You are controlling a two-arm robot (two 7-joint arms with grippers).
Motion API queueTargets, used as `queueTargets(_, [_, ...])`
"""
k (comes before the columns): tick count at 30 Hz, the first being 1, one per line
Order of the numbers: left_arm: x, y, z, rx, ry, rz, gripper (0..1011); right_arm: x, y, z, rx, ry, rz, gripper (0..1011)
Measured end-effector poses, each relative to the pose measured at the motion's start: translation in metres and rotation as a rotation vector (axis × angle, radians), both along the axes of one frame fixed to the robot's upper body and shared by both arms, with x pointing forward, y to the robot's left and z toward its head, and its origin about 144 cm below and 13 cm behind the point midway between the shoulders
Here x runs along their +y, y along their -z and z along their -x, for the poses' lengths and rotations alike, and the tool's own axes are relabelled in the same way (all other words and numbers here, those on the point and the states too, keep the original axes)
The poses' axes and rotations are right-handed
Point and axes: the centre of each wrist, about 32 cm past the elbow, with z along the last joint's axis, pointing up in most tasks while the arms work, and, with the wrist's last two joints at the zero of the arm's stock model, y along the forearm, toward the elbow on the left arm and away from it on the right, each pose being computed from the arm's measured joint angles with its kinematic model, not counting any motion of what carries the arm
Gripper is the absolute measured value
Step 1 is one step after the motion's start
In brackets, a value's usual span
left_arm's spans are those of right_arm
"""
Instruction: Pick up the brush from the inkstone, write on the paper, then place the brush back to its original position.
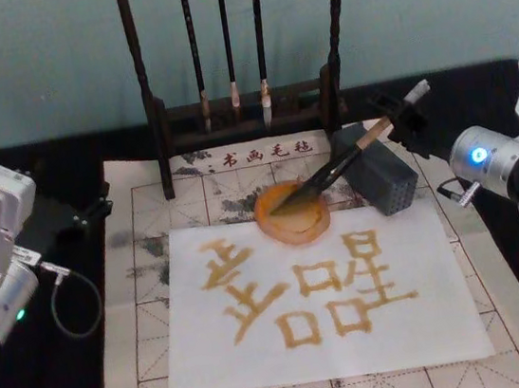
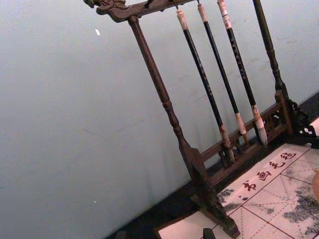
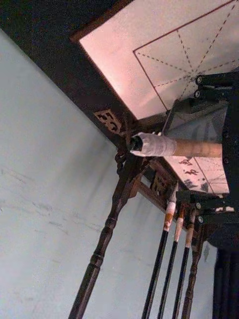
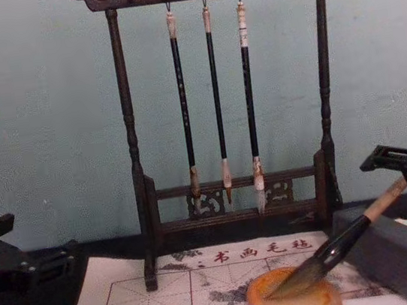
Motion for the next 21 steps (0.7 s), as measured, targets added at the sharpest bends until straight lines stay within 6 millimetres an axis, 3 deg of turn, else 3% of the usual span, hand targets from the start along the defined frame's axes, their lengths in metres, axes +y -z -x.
queueTargets(10, [0.0,0.0,0.0,0.0,0.0,0.0,1001,-0.012,0.0,0.02,-0.013,-0.018,0.026,1002])
queueTargets(21, [0.0,0.0,0.0,0.0,0.0,0.0,1001,-0.018,0.005,0.07,-0.149,-0.066,0.197,1002])
